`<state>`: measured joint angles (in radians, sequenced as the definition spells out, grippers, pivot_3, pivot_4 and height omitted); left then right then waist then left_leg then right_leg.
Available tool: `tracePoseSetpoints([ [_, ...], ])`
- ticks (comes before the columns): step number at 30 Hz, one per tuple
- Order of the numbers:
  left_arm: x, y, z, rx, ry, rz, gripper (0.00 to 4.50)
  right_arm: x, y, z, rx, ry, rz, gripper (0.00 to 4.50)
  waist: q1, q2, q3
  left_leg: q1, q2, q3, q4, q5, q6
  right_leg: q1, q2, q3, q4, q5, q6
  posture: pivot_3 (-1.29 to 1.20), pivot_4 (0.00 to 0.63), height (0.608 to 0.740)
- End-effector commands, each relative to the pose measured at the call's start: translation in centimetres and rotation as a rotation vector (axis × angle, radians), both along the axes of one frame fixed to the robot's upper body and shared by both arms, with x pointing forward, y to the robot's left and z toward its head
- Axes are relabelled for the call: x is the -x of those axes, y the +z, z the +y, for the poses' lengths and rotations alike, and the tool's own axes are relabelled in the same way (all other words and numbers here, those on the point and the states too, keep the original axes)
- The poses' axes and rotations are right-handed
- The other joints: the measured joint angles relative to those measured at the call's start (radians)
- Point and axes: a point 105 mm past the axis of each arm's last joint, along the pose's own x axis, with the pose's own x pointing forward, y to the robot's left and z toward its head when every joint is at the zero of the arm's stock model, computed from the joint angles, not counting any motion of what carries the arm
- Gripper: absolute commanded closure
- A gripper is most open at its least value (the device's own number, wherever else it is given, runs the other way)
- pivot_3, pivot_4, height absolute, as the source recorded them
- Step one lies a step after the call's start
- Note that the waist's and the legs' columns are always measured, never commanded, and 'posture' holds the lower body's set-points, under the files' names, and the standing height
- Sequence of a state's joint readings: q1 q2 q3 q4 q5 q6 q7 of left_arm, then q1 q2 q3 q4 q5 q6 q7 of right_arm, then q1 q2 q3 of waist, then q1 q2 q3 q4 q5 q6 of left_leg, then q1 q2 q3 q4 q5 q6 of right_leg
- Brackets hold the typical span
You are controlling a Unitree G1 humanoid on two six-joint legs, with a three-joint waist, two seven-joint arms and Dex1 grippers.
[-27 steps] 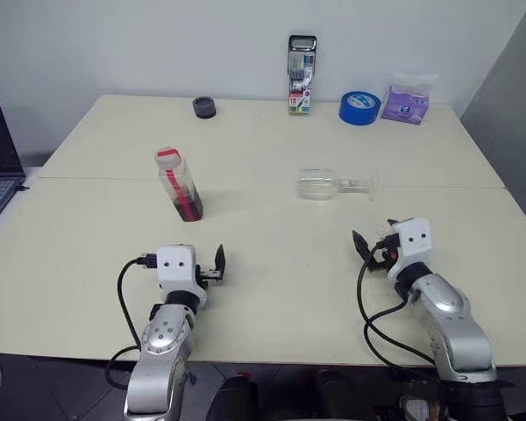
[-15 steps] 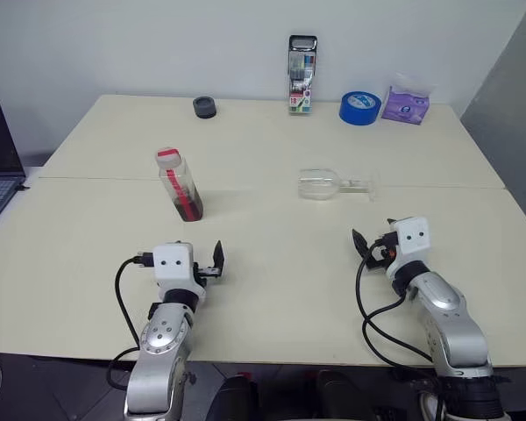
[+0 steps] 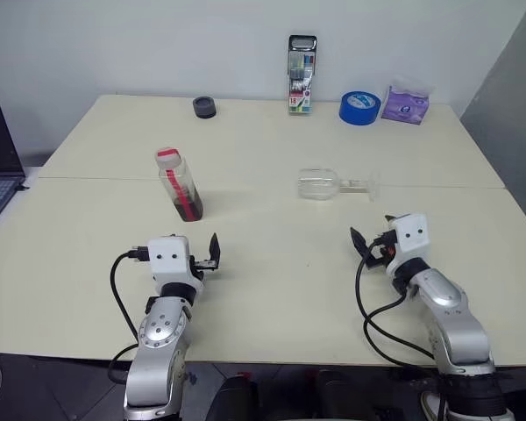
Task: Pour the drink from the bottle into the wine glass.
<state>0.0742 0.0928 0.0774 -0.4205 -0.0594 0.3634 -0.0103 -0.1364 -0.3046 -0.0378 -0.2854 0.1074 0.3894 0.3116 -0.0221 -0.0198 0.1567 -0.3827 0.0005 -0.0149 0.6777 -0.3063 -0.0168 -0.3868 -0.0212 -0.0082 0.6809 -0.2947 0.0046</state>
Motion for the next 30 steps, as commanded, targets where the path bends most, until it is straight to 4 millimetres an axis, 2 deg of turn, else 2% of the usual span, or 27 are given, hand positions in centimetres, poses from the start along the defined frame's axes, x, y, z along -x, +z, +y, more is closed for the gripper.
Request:
tracePoseSetpoints([
  [1, -0.1, 2.1, 0.7, -0.025, 0.032, -0.071, 0.05, 0.0, 3.9, 1.3, -0.022, 0.13, -0.094, 0.0, -0.001, 0.0, 0.0, 0.0, 0.0, 0.0, 0.0, 0.0, 0.0, 0.0, 0.0, 0.0, 0.0, 0.0, 0.0, 0.0, 0.15, 0.74],
  [4, -0.4, 2.9, 1.2, -0.022, 0.048, -0.096, 0.05, 0.4, 6.3, 3.4, -0.071, 0.355, -0.098, 0.0, -0.002, 0.0, 0.0, 0.0, 0.0, 0.0, 0.0, 0.0, 0.0, 0.0, 0.0, 0.0, 0.0, 0.0, 0.0, 0.0, 0.15, 0.74],
  [7, -0.8, 3.3, 1.2, -0.021, 0.053, -0.107, 0.05, 1.6, 8.2, 5.7, -0.071, 0.657, -0.062, 0.0, -0.001, 0.0, 0.0, 0.0, 0.0, -0.001, 0.0, 0.0, 0.0, 0.0, 0.0, -0.001, 0.0, 0.0, 0.0, 0.0, 0.15, 0.74],
  [11, -1.2, 3.7, 1.1, -0.022, 0.049, -0.117, 0.05, 1.7, 9.2, 6.7, -0.024, 0.819, -0.031, 0.0, 0.001, 0.0, 0.001, 0.0, 0.0, -0.001, 0.0, 0.0, 0.0, 0.001, 0.0, -0.001, -0.001, 0.0, 0.0, 0.0, 0.15, 0.74],
  [16, -2.1, 5.1, 1.3, -0.028, 0.055, -0.15, 0.05, 1.4, 9.8, 7.8, -0.014, 0.904, -0.022, 0.0, 0.003, 0.0, 0.001, -0.001, 0.0, -0.001, 0.001, 0.0, 0.0, 0.001, 0.0, -0.001, -0.001, 0.0, 0.0, 0.0, 0.15, 0.74],
  [23, -3.3, 6.5, 1.8, -0.033, 0.072, -0.192, 0.05, 1.6, 9.6, 8.4, -0.018, 0.923, -0.014, 0.0, 0.006, 0.0, 0.001, -0.001, 0.0, -0.001, 0.001, 0.0, 0.0, 0.0, 0.0, -0.001, -0.001, 0.0, 0.0, 0.0, 0.15, 0.74],
  [30, -4.2, 7.8, 2.4, -0.047, 0.07, -0.224, 0.05, 2.2, 10.3, 9.0, -0.031, 0.937, -0.03, 0.0, 0.007, 0.0, 0.001, -0.001, 0.0, -0.001, 0.001, 0.0, 0.0, 0.0, 0.0, -0.001, -0.001, 0.0, 0.0, 0.0, 0.15, 0.74],
])
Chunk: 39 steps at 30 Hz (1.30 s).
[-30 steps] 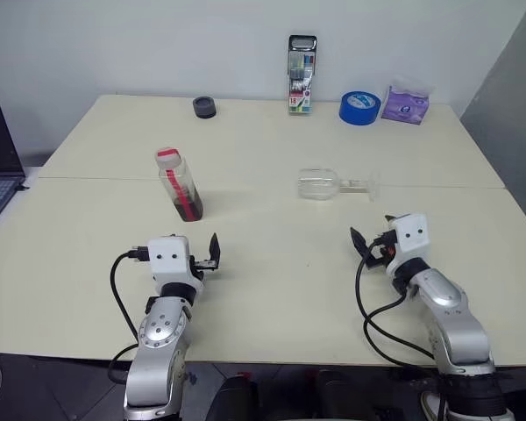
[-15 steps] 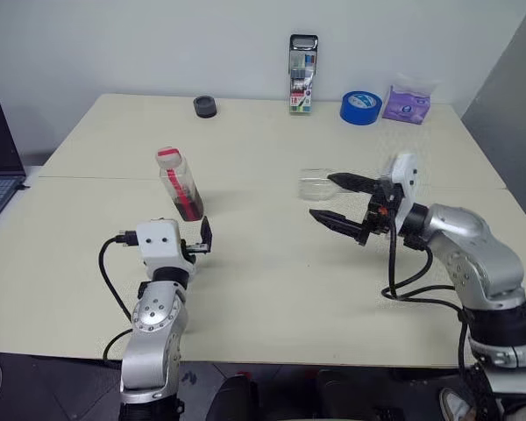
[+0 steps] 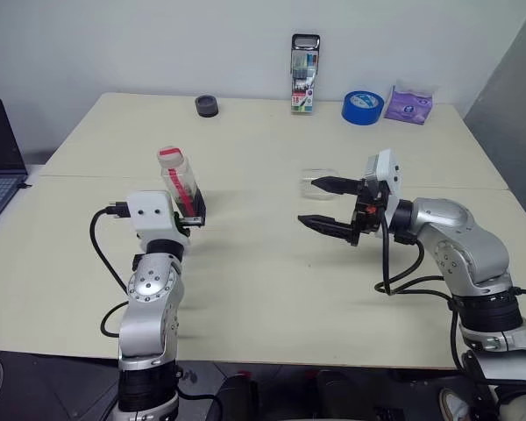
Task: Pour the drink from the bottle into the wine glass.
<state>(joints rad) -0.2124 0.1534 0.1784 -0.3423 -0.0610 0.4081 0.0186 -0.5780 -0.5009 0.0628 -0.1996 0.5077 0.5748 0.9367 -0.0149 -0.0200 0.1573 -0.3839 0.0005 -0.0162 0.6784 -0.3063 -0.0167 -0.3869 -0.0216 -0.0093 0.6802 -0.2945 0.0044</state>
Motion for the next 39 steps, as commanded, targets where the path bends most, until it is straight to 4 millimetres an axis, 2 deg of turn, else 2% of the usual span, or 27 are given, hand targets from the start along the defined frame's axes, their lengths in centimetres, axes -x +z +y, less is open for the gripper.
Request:
tracePoseSetpoints([
  [1, -0.2, 1.5, 0.5, -0.012, 0.004, -0.056, 0.05, 0.8, 1.7, 0.6, -0.03, 0.031, -0.05, 0.0, 0.001, 0.0, 0.0, 0.0, 0.0, 0.0, 0.0, 0.0, 0.0, 0.0, 0.0, 0.0, 0.0, 0.0, 0.0, 0.0, 0.15, 0.74],
  [6, -1.1, 1.7, 0.9, -0.018, -0.017, -0.057, 0.05, 1.2, 2.0, 0.9, -0.039, 0.03, -0.051, 0.0, 0.005, 0.0, 0.0, 0.0, 0.0, 0.0, 0.0, 0.0, 0.0, 0.0, 0.0, 0.0, 0.0, 0.0, 0.0, 0.0, 0.15, 0.74],
  [19, -4.8, 2.4, 0.2, -0.018, -0.099, -0.077, 0.05, 1.4, 2.3, 1.0, -0.05, 0.001, -0.058, 0.0, 0.011, 0.0, 0.0, -0.001, 0.0, 0.0, 0.0, 0.0, -0.001, -0.001, 0.0, -0.001, 0.0, 0.0, 0.0, 0.0, 0.15, 0.74],
  [30, -6.3, 2.5, 0.1, -0.002, -0.118, -0.114, 0.05, 1.3, 2.3, 0.6, -0.051, -0.034, -0.06, 0.0, 0.012, 0.0, 0.0, -0.001, 0.0, 0.0, 0.0, 0.0, -0.001, -0.001, 0.0, -0.001, 0.0, 0.0, 0.0, 0.0, 0.15, 0.74],
  [37, -6.3, 2.4, 0.2, 0.0, -0.115, -0.121, 2.15, 1.4, 2.2, 0.6, -0.057, -0.045, -0.056, 0.0, 0.012, 0.0, 0.0, -0.001, 0.0, 0.0, 0.0, 0.001, -0.001, -0.001, 0.0, -0.001, 0.0, 0.0, 0.0, 0.0, 0.15, 0.74],
  [39, -6.2, 2.3, 0.3, 0.001, -0.111, -0.12, 2.39, 1.4, 2.1, 0.6, -0.057, -0.048, -0.053, 0.0, 0.012, 0.0, 0.0, -0.001, 0.0, 0.0, 0.0, 0.001, -0.001, -0.001, 0.0, -0.001, 0.0, 0.0, 0.0, 0.0, 0.15, 0.74],
])
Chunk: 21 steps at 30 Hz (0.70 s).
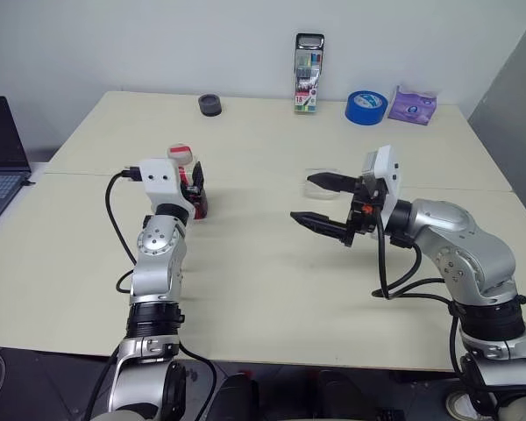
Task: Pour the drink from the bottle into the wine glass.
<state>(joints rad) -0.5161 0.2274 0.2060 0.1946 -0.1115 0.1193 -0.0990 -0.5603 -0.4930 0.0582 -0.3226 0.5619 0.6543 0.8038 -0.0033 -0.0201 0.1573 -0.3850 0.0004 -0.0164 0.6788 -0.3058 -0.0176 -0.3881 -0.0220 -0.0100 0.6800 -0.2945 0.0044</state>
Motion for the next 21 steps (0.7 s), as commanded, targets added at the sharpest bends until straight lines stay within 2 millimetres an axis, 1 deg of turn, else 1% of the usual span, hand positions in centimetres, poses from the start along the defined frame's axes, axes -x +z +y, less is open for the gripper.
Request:
tracePoseSetpoints([
  [1, 0.3, 1.5, 0.5, -0.006, 0.011, -0.06, 2.39, 0.5, 1.0, -0.1, -0.024, 0.001, -0.043, 0.0, 0.0, 0.0, 0.0, 0.0, 0.0, 0.0, 0.0, 0.0, 0.0, 0.0, 0.0, 0.0, 0.0, 0.0, 0.0, 0.0, 0.15, 0.74],
  [6, 0.5, 1.2, 0.7, -0.006, 0.019, -0.046, 2.39, 0.1, 1.1, 0.1, -0.016, -0.018, -0.056, 0.0, 0.0, 0.0, 0.0, 0.0, 0.0, 0.0, 0.0, 0.0, 0.0, 0.0, 0.0, 0.0, 0.0, 0.0, 0.0, 0.0, 0.15, 0.74],
  [8, 0.7, 1.8, -0.1, -0.001, -0.022, -0.057, 2.39, -0.1, 1.4, 0.3, -0.014, -0.027, -0.062, 0.0, 0.0, 0.0, 0.0, 0.0, 0.0, 0.0, 0.0, 0.0, 0.0, 0.0, 0.0, 0.0, 0.0, 0.0, 0.0, 0.0, 0.15, 0.74],
  [10, 1.0, 2.5, -1.7, -0.011, -0.109, -0.066, 2.39, -0.1, 1.5, 0.7, -0.011, -0.029, -0.066, 0.0, 0.0, 0.0, 0.0, 0.0, 0.0, 0.0, 0.0, 0.0, 0.0, 0.0, 0.0, 0.0, 0.0, 0.0, 0.0, 0.0, 0.15, 0.74],
  [11, 1.2, 2.7, -2.2, -0.016, -0.138, -0.066, 2.39, -0.1, 1.6, 0.9, -0.009, -0.029, -0.067, 0.0, 0.0, 0.0, 0.0, -0.001, 0.0, 0.0, 0.0, 0.001, -0.002, -0.001, 0.0, 0.0, 0.0, 0.0, 0.0, 0.0, 0.15, 0.74],
  [12, 1.6, 3.1, -3.7, -0.034, -0.224, -0.069, 2.39, -0.1, 1.8, 1.1, -0.016, -0.024, -0.066, 0.0, 0.001, 0.0, 0.0, -0.001, 0.0, 0.0, 0.0, 0.002, -0.003, -0.001, 0.0, 0.0, 0.0, 0.0, 0.0, 0.0, 0.15, 0.74],
  [13, 1.9, 3.4, -4.8, -0.046, -0.282, -0.07, 2.39, -0.1, 1.9, 1.3, -0.021, -0.02, -0.065, 0.0, 0.001, 0.0, 0.0, -0.001, 0.0, 0.0, 0.0, 0.002, -0.003, -0.001, 0.0, 0.0, 0.0, 0.0, 0.0, 0.0, 0.15, 0.74],
  [16, 3.8, 4.1, -8.6, -0.084, -0.53, -0.072, 2.39, 0.0, 2.6, 1.9, -0.048, -0.004, -0.063, 0.0, 0.0, 0.0, 0.0, -0.001, 0.0, 0.0, 0.0, 0.002, -0.004, -0.001, 0.0, 0.0, 0.0, 0.0, 0.0, 0.0, 0.15, 0.74],
  [19, 5.5, 4.3, -10.9, -0.108, -0.702, -0.057, 2.39, 0.1, 3.0, 2.2, -0.065, 0.003, -0.057, 0.0, 0.0, 0.0, 0.001, -0.002, 0.0, 0.0, 0.0, 0.002, -0.004, -0.001, 0.0, 0.0, -0.001, 0.0, 0.0, 0.0, 0.15, 0.74],
  [21, 7.1, 4.2, -12.8, -0.14, -0.855, -0.043, 2.39, 0.2, 3.2, 2.4, -0.073, 0.005, -0.054, 0.0, -0.003, 0.0, 0.001, -0.002, 0.0, 0.0, 0.0, 0.002, -0.004, -0.001, 0.0, 0.0, 0.0, 0.0, 0.0, 0.0, 0.15, 0.74],
])
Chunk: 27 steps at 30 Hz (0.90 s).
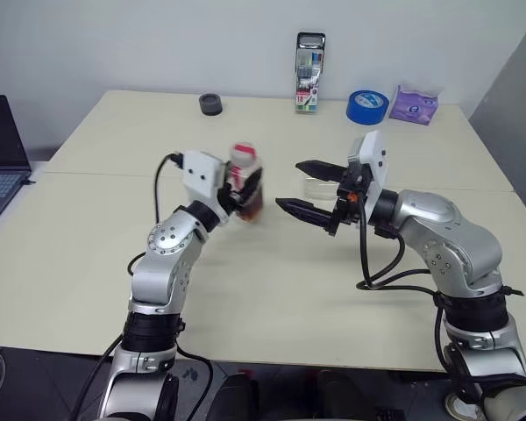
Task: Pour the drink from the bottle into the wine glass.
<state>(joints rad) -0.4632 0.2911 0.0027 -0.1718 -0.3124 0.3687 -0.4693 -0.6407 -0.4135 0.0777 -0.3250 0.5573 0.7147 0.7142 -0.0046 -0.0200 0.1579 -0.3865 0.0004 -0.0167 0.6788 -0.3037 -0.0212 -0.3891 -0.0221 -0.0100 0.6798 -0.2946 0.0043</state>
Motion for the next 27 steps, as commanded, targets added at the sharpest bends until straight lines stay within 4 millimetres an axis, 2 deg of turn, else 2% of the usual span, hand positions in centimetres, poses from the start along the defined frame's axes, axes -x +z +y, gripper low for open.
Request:
tracePoseSetpoints([
  [1, 3.2, 1.3, -3.1, -0.045, -0.261, -0.037, 2.39, 0.7, 1.8, 0.5, -0.034, 0.02, -0.045, 0.0, -0.003, 0.0, 0.0, 0.0, 0.0, 0.0, 0.0, 0.0, 0.0, 0.0, 0.0, 0.0, 0.0, 0.0, 0.0, 0.0, 0.15, 0.74],
  [7, 4.9, 0.8, -4.6, -0.098, -0.44, -0.005, 2.39, 0.7, 2.0, 0.5, -0.055, -0.004, -0.037, 0.0, -0.002, 0.001, 0.001, 0.0, 0.0, 0.0, 0.0, -0.001, 0.001, 0.0, 0.0, 0.0, 0.0, 0.0, 0.0, 0.0, 0.15, 0.74],
  [18, 4.3, 1.0, -4.7, -0.089, -0.434, -0.008, 2.39, 1.6, 1.7, 0.3, -0.081, -0.001, 0.009, 0.0, -0.002, 0.002, 0.001, 0.0, 0.0, 0.0, 0.0, -0.002, 0.004, 0.0, 0.0, 0.0, 0.0, 0.0, 0.0, 0.0, 0.15, 0.74],
  [25, 4.4, 0.9, -4.7, -0.088, -0.426, -0.009, 2.39, 1.5, 1.6, 0.1, -0.084, -0.01, 0.019, 2.34, -0.002, 0.002, 0.001, 0.0, 0.0, 0.0, 0.0, -0.002, 0.004, 0.0, 0.0, 0.0, 0.0, 0.0, 0.0, 0.0, 0.15, 0.74],
  [26, 4.4, 0.8, -4.7, -0.088, -0.426, -0.008, 2.39, 1.5, 1.6, 0.1, -0.087, -0.013, 0.021, 2.61, -0.002, 0.002, 0.001, 0.0, 0.0, 0.0, 0.0, -0.002, 0.004, 0.0, 0.0, 0.0, 0.0, 0.0, 0.0, 0.0, 0.15, 0.74],
  [27, 4.4, 0.7, -4.7, -0.088, -0.424, -0.006, 2.39, 1.4, 1.7, 0.1, -0.089, -0.015, 0.022, 2.61, -0.002, 0.002, 0.001, 0.0, 0.0, 0.0, 0.0, -0.002, 0.004, 0.0, 0.0, 0.0, 0.0, 0.0, 0.0, 0.0, 0.15, 0.74],
])
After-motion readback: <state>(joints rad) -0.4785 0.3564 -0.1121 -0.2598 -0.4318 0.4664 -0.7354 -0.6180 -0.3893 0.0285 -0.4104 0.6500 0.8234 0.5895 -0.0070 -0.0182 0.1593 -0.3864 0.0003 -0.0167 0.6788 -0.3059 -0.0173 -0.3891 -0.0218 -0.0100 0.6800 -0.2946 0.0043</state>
